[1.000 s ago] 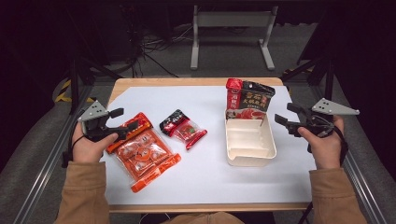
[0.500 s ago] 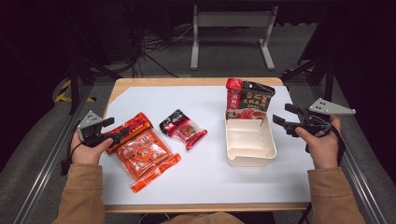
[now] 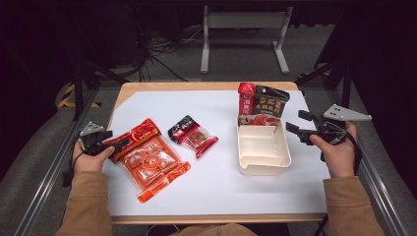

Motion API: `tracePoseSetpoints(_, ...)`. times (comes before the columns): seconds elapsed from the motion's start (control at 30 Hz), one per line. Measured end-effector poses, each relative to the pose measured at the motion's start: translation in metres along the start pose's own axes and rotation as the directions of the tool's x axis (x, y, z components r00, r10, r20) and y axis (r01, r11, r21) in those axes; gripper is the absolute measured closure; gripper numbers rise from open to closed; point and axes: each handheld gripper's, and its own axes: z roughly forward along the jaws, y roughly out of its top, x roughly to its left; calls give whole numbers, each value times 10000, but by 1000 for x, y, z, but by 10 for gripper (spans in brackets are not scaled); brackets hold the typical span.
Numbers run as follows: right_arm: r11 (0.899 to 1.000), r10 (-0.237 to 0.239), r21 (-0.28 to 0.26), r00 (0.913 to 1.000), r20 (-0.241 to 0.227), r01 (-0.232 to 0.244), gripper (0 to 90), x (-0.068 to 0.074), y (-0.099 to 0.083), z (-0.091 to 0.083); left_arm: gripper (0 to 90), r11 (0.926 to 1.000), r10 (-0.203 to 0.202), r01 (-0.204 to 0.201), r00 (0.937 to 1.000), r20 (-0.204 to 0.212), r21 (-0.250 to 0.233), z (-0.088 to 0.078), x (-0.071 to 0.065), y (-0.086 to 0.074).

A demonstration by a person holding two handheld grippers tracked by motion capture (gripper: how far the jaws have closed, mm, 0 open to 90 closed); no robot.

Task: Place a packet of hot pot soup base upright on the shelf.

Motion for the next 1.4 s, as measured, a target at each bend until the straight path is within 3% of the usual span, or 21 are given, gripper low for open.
tracePoseSetpoints(0.1, 10000, 38, -10, 10000, -7, -38, 279, 0, 0, 0, 201, 9983, -572, 573, 9983, -53, 46, 2, 6, -4)
tracePoseSetpoints(0.3, 10000, 21, 91, 10000, -40, -21, 277, 0, -1, 2, 158, 9952, -837, 865, 9947, -602, 451, 4, 14, -10)
tracePoseSetpoints(0.33, 10000, 23, 96, 10000, -29, -23, 277, 0, -1, 2, 156, 9942, -774, 839, 9926, -933, 674, 4, 14, -11)
tracePoseSetpoints(0.37, 9999, 20, 133, 10000, -27, -20, 276, 1, -1, 3, 150, 9942, -774, 839, 9926, -933, 674, 4, 14, -11)
tracePoseSetpoints(0.4, 9999, 22, 164, 10000, 17, -23, 273, 1, -1, 3, 143, 9928, -599, 716, 9909, -1202, 960, 6, 14, -12)
tracePoseSetpoints(0.47, 9997, 9, 240, 9999, 106, -12, 273, 0, -1, 3, 142, 9898, -869, 976, 9910, -1021, 1041, 8, 15, -13)
tracePoseSetpoints(0.6, 9997, 31, 248, 9999, 124, -34, 273, 0, -2, 2, 144, 9859, -1029, 1129, 9911, -844, 1237, 8, 17, -14)
tracePoseSetpoints(0.7, 9996, 24, 265, 9999, 149, -28, 274, 0, -2, 3, 156, 9803, -1413, 1481, 9882, -593, 1308, 9, 19, -17)
tracePoseSetpoints(0.83, 9995, -43, 328, 9998, 180, 37, 274, 1, -2, 4, 167, 9798, -1460, 1496, 9886, -362, 1325, 9, 18, -16)
tracePoseSetpoints(1.0, 9993, -50, 382, 9997, 224, 41, 282, 0, -2, 4, 206, 9843, -1346, 1340, 9909, -27, 1145, 8, 15, -15)
tracePoseSetpoints(1.1, 9992, -74, 401, 9997, 227, 65, 285, 0, -2, 4, 228, 9843, -1393, 1386, 9903, -20, 1090, 7, 16, -15)
tracePoseSetpoints(1.23, 9990, -101, 436, 9997, 237, 90, 285, 0, -3, 5, 226, 9749, -1582, 1645, 9860, -530, 1497, 6, 19, -17)
tracePoseSetpoints(1.3, 9990, -112, 438, 9996, 246, 101, 285, 0, -2, 5, 230, 9743, -1638, 1690, 9854, -468, 1489, 6, 20, -18)
tracePoseSetpoints(1.33, 9990, -118, 432, 9997, 236, 108, 285, 0, -3, 5, 246, 9727, -1787, 1787, 9838, -135, 1477, 6, 20, -18)
tracePoseSetpoints(1.4, 9989, -115, 455, 9997, 236, 104, 286, 0, -3, 5, 265, 9708, -1896, 1861, 9818, 88, 1515, 6, 20, -18)
